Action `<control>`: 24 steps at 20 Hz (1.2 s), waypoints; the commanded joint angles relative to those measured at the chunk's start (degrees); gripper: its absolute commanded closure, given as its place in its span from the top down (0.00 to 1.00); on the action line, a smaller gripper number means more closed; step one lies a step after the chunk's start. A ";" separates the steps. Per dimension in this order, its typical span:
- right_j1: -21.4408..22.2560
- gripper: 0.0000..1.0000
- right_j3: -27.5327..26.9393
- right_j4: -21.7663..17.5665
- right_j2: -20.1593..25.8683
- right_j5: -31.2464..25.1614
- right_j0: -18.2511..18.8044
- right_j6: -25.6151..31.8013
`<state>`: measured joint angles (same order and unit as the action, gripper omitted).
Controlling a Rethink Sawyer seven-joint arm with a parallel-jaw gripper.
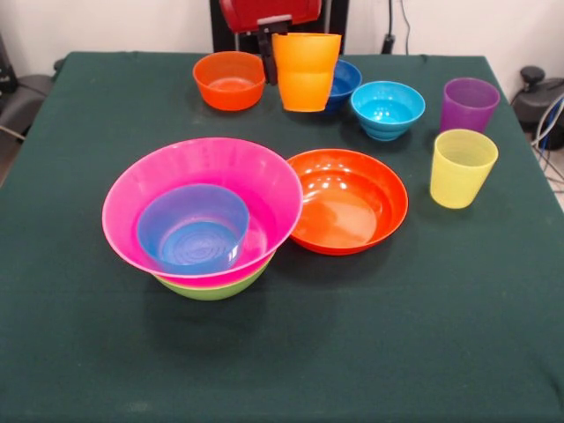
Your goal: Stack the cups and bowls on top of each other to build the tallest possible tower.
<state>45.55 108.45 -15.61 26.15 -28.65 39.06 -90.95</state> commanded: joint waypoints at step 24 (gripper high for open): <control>-8.64 0.00 -17.51 -7.54 6.31 -5.17 1.92 8.93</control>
<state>39.12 93.51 -18.60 29.53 -28.67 40.90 -90.95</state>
